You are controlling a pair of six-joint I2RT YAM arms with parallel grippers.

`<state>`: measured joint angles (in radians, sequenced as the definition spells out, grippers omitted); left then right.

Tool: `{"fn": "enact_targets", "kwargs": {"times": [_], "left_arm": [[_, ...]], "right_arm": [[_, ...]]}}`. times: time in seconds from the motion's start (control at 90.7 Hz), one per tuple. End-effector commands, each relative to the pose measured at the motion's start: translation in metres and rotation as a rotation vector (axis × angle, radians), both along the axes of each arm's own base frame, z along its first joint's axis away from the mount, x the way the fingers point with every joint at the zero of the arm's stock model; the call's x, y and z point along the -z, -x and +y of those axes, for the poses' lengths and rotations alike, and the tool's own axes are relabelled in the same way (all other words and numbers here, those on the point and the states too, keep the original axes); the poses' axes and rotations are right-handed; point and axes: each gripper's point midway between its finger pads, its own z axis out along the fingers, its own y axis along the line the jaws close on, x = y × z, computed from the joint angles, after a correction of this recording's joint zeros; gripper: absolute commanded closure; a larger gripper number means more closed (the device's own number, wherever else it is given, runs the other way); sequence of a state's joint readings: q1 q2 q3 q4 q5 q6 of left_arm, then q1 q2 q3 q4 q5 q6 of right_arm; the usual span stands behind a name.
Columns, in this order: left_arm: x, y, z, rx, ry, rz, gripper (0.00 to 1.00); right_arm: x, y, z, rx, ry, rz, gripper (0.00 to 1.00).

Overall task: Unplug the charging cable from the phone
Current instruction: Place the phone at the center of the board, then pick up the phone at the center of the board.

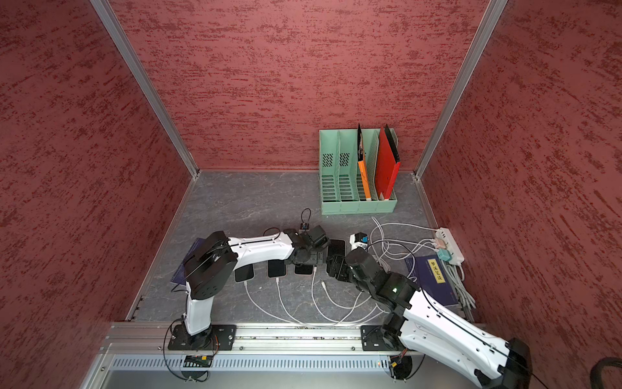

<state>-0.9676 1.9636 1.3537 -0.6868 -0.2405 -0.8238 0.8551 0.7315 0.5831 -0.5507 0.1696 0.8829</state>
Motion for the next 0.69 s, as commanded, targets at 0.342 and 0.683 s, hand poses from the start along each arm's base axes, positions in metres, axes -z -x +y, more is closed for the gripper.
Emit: {"fn": "enact_targets", "kwargs": {"times": [0.342,0.683], "left_arm": [[-0.203,-0.003,0.078,-0.115,0.017,-0.721,0.00],[-0.189,0.012,0.144,-0.129,0.499,-0.585,0.00]], "right_arm": [[-0.010,-0.015,0.018,-0.038,0.164,0.027,0.02],[0.001,-0.042,0.029,0.050,0.382,0.044,0.02]]}}
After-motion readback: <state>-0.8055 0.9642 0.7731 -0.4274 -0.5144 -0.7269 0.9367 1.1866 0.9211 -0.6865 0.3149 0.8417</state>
